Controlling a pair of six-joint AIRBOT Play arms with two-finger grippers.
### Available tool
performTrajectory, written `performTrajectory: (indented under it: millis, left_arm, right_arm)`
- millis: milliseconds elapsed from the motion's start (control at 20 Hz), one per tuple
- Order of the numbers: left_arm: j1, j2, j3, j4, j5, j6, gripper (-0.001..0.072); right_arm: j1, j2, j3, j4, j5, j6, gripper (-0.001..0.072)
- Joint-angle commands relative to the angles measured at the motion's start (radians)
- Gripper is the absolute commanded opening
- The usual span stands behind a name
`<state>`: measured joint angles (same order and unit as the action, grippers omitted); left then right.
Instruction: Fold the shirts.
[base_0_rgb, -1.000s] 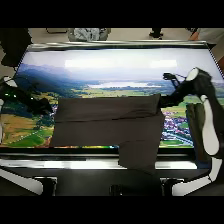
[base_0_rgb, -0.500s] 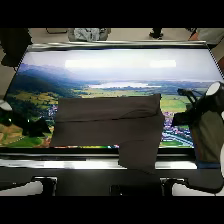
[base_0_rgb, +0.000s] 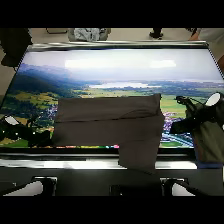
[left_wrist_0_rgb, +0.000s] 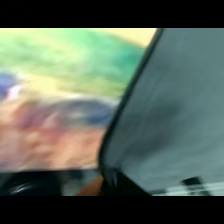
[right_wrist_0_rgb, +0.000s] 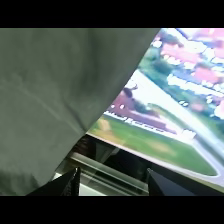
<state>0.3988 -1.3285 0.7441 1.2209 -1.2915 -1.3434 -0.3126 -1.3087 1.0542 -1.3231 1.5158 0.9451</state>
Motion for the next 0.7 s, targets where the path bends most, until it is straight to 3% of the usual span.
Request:
performTrajectory:
  millis: [0,250,550,650]
  left_arm:
    - [-0.001,0.003,-0.014,-0.009,0.045,-0.010,0.0039]
    - [-0.001,0.011,-0.014,-0.009,0.044,-0.006,0.0038]
    - [-0.001,0.017,-0.014,-0.010,0.043,-0.002,0.0038]
    - [-0.001,0.017,-0.014,-0.009,0.047,0.002,0.0038]
  right_arm:
    - [-0.001,0.072,-0.131,0.008,-0.028,-0.019,0.0527]
    - [-0.001,0.103,-0.436,0.180,-0.148,-0.048,0.0532]
    - [-0.001,0.103,-0.549,0.288,-0.274,-0.045,0.0498]
    - [-0.001,0.103,-0.552,0.321,-0.319,-0.044,0.0352]
